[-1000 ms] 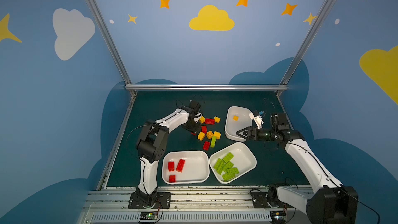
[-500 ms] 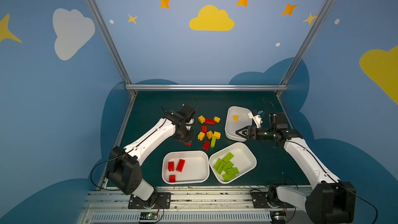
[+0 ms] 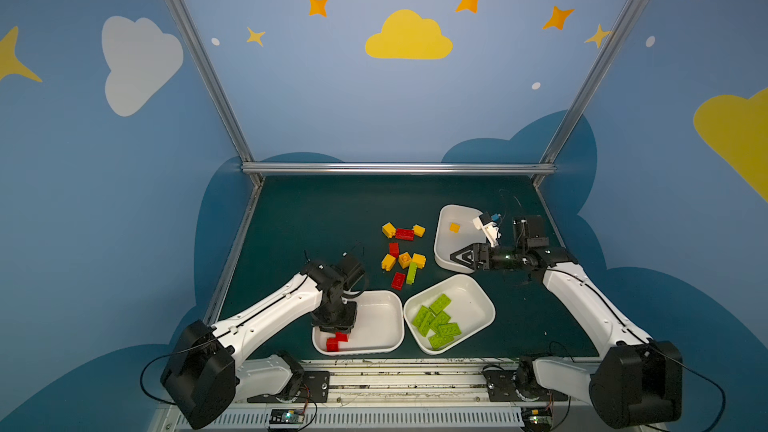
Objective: Sort the legos into containers by color
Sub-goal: 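Drop the red brick in the nearer bin while the right gripper approaches the pile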
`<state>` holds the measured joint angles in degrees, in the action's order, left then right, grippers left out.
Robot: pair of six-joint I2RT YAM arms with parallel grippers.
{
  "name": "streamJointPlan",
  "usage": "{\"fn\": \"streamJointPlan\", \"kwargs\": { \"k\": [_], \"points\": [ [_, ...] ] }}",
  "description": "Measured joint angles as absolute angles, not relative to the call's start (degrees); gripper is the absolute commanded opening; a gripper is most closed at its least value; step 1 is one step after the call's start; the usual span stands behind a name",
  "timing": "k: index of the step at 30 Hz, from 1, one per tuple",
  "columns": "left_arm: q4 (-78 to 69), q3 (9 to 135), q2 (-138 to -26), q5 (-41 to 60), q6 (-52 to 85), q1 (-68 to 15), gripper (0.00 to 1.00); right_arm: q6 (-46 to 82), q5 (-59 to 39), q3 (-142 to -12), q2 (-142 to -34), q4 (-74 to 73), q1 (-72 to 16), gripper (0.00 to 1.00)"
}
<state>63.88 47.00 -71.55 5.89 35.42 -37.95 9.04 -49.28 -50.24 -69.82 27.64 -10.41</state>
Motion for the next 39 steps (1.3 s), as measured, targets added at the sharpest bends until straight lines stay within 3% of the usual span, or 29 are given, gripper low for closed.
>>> {"fn": "streamJointPlan", "kwargs": {
  "k": [10, 18, 26, 39],
  "points": [
    [62.8, 45.0, -72.2, 5.3, 38.1, -38.0, 0.73, 9.3, -48.8, -51.4, -71.3, 27.6, -14.9, 0.86],
    [64.5, 54.3, -70.2, 4.3, 36.0, -34.1, 0.95, 10.3, -46.1, -54.8, -74.5, 26.6, -20.3, 0.85],
    [60.2, 61.1, -70.7, 8.4, 24.3, -22.2, 1.00, 10.7, -39.6, -61.8, -80.3, 26.3, -26.7, 0.85],
    [45.3, 58.7, -71.0, 27.1, 13.0, -5.8, 1.00, 10.6, -23.2, -75.5, -94.4, 27.2, -35.2, 0.85]
  ]
}}
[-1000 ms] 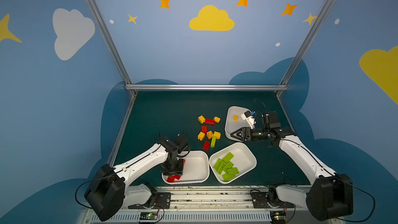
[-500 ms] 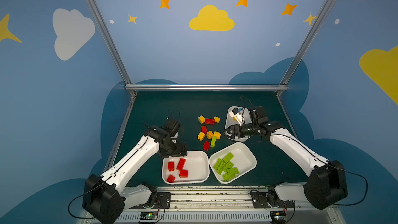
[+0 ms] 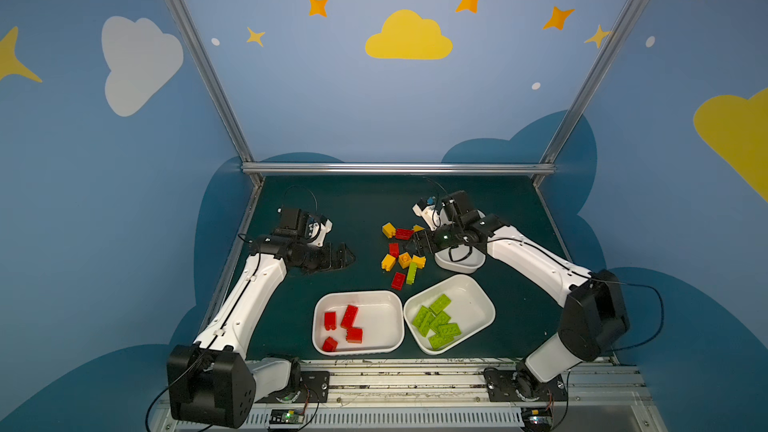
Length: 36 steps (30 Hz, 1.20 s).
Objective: Sort the legos into containers by color
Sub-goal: 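Grasp a yellow brick with the right gripper while the left gripper draws back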
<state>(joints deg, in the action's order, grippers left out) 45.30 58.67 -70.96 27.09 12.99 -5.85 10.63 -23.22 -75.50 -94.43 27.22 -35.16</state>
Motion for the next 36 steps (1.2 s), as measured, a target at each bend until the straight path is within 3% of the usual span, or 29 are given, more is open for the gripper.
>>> {"fn": "streamJointPlan", "kwargs": {
  "k": [26, 36],
  "points": [
    [35.4, 50.0, -67.0, 35.5, 16.3, -0.8, 1.00, 2.0, -6.0, -117.1, -135.7, 37.1, -38.9, 0.65],
    [35.0, 48.6, -65.9, 36.1, 16.8, -0.3, 0.99, -0.5, 0.6, -123.7, -142.8, 38.8, -40.1, 0.54]
  ]
}}
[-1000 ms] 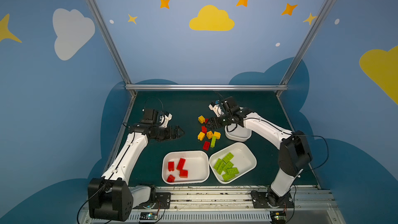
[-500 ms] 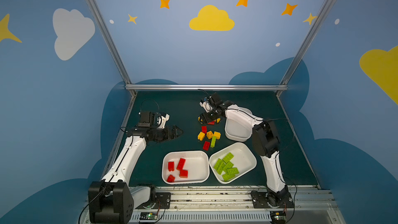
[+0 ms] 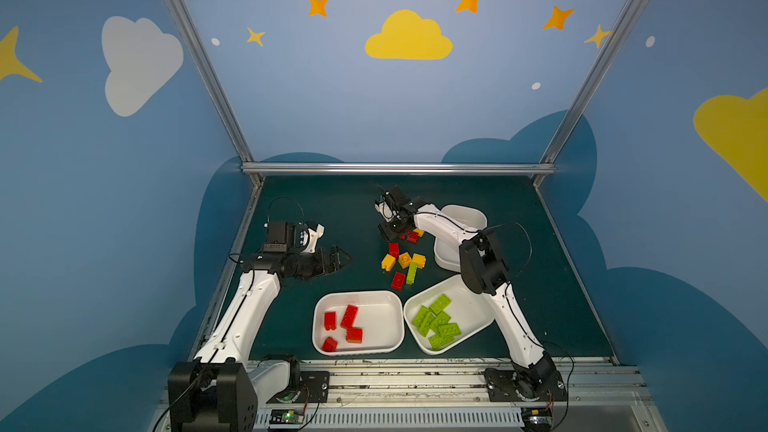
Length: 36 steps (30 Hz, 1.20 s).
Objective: Sort the legos into containers by color
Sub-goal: 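Grasp a yellow brick with the right gripper while the left gripper draws back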
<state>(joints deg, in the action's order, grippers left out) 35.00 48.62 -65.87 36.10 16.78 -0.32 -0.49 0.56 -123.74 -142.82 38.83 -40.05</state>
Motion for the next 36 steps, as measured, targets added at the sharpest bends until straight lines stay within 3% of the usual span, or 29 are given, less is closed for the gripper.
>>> {"fn": "streamJointPlan", "kwargs": {
  "k": [4, 8, 17, 28, 36],
  "points": [
    [35.0, 48.6, -65.9, 36.3, 16.8, -0.2, 0.99, -1.6, 2.8, -124.6, -143.7, 38.3, -40.3, 0.35],
    [35.0, 48.6, -65.9, 36.3, 16.8, -0.1, 1.00, -1.6, 5.3, -125.7, -144.1, 38.3, -41.0, 0.26],
    [31.6, 47.4, -66.0, 39.7, 17.8, -0.1, 0.99, -1.7, 5.9, -121.6, -136.7, 41.2, -40.7, 0.23],
    [23.3, 45.4, -68.8, 45.5, 23.3, -0.4, 1.00, 2.3, 6.0, -96.3, -104.1, 41.3, -32.5, 0.20],
    [20.7, 45.4, -71.2, 45.7, 24.9, -2.3, 1.00, 9.3, 7.9, -80.8, -99.4, 40.6, -23.4, 0.20]
  ]
}}
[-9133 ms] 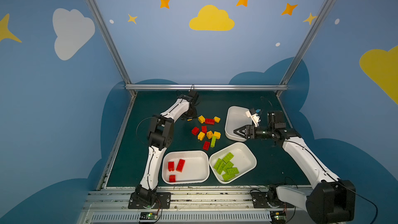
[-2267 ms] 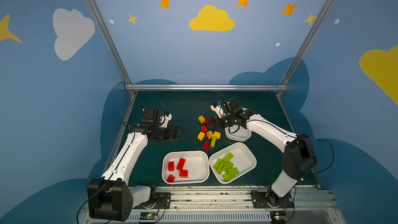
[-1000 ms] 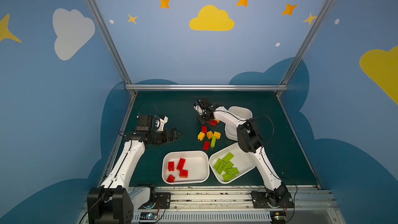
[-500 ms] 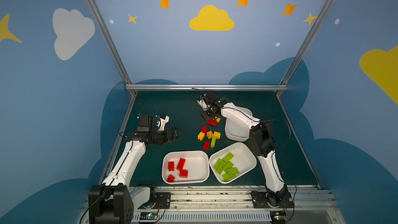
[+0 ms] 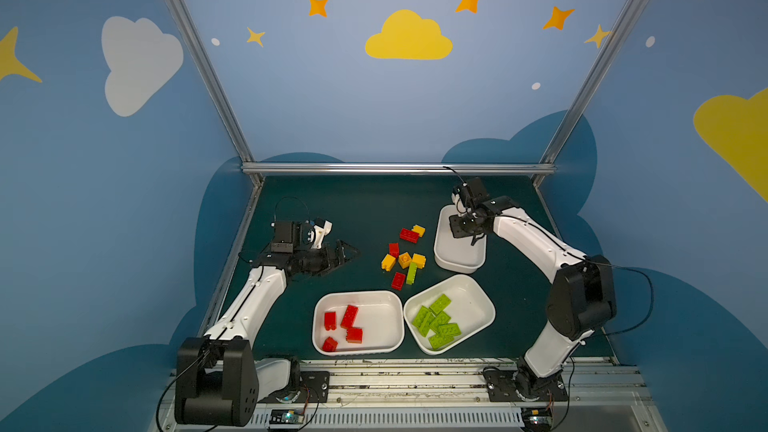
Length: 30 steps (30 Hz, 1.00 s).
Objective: Sort the legos into containers by color
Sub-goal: 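Grasp a yellow brick with the right gripper while the left gripper draws back, then carry the yellow brick with the right gripper and drop it into the far bin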
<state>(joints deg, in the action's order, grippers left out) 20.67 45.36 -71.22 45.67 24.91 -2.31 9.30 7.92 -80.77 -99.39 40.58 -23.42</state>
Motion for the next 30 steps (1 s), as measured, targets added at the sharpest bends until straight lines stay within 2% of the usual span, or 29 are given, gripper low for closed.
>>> {"fn": "streamJointPlan", "kwargs": {
  "k": [4, 18, 30],
  "points": [
    [20.5, 45.4, -72.0, 45.6, 24.9, -3.2, 1.00, 12.3, 7.7, -80.6, -102.1, 40.9, -21.6, 0.21],
    [20.9, 45.4, -72.1, 44.9, 24.8, -3.4, 1.00, 18.8, 5.1, -98.5, -123.3, 45.3, -21.1, 0.26],
    [20.9, 45.5, -75.1, 44.7, 24.6, -3.4, 0.99, 20.3, 4.9, -105.5, -129.1, 46.9, -20.7, 0.41]
  ]
}}
